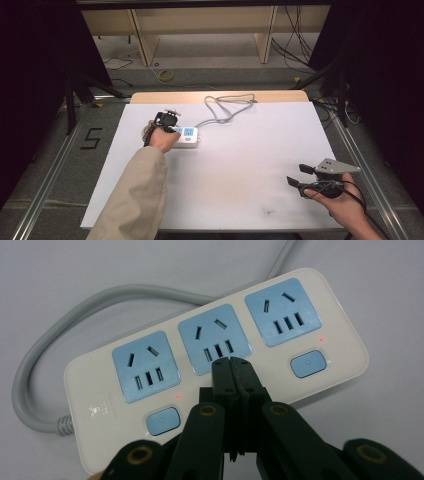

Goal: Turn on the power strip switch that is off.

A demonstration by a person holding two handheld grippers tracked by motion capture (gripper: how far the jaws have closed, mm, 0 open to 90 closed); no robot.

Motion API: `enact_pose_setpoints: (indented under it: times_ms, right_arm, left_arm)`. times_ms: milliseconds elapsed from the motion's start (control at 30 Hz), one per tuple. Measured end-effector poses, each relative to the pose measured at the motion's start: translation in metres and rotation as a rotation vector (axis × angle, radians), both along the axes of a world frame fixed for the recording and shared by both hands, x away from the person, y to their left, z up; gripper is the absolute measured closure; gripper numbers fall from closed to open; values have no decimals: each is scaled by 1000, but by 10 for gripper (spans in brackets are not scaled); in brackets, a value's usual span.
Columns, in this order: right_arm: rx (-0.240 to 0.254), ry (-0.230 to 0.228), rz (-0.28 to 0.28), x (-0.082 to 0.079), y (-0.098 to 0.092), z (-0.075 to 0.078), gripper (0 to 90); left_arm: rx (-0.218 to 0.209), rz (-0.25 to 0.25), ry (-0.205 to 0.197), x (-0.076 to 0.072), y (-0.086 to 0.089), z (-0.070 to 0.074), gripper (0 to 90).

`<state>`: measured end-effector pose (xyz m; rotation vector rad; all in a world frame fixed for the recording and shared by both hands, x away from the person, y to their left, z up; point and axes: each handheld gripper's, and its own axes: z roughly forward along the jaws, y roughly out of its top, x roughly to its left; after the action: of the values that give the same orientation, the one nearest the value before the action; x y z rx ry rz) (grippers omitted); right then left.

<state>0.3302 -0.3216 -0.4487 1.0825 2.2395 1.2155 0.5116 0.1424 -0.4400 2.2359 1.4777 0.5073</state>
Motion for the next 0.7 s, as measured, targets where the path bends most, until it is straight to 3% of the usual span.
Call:
enact_pose_setpoints:
  times_ms: [700]
  right_arm:
    - [4, -3, 0, 0, 0, 0, 331]
  left_arm:
    - [7, -8, 42, 5, -4, 1, 899]
